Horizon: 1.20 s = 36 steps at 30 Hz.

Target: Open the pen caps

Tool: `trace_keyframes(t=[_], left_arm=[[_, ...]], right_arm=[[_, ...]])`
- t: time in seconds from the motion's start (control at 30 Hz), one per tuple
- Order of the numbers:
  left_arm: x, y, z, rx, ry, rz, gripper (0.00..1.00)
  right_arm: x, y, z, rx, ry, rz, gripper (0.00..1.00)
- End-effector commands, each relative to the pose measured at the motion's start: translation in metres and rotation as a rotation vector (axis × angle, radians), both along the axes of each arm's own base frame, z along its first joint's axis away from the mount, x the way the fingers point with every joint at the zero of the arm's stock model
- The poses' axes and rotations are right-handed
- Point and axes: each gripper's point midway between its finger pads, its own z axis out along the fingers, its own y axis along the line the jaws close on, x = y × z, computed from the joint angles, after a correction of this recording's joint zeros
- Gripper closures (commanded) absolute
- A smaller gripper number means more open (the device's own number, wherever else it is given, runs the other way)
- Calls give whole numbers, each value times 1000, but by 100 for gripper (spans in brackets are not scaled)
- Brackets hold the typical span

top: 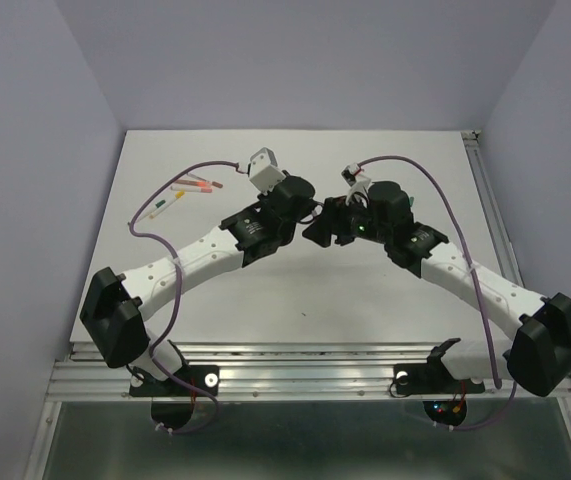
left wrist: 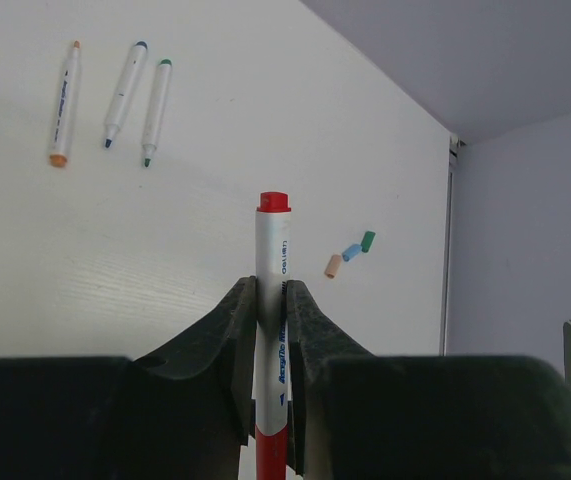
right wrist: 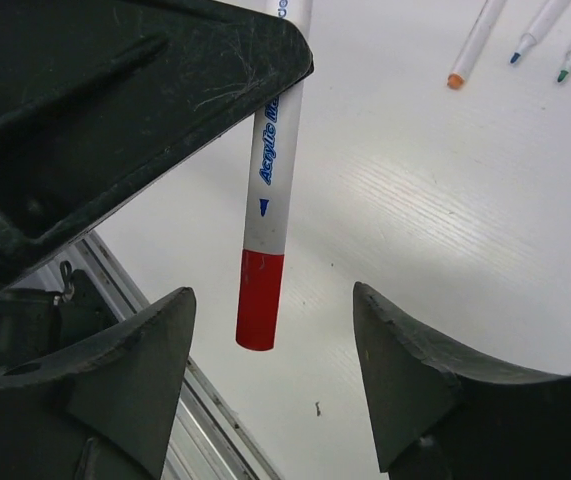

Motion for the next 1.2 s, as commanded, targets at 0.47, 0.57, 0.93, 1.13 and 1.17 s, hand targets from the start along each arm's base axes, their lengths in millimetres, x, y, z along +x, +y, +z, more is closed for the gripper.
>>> trace_keyframes(t=[0.47, 0.57, 0.93, 1.13, 1.17], left_arm=[[-3, -6, 34, -38, -65, 18, 100], [-3, -7, 35, -40, -64, 17, 100], [-3, -9, 33, -19, -56, 5, 44], [-2, -10, 32, -14, -53, 5, 62], [-2, -11, 31, -14, -53, 3, 66]], right_arm=[[10, 14, 48, 99, -66, -22, 72], [9, 15, 49, 103, -65, -13, 87], [5, 14, 52, 126, -45, -21, 99], [-2, 22, 62, 186, -44, 27, 99], [-6, 24, 63, 193, -39, 48, 99]])
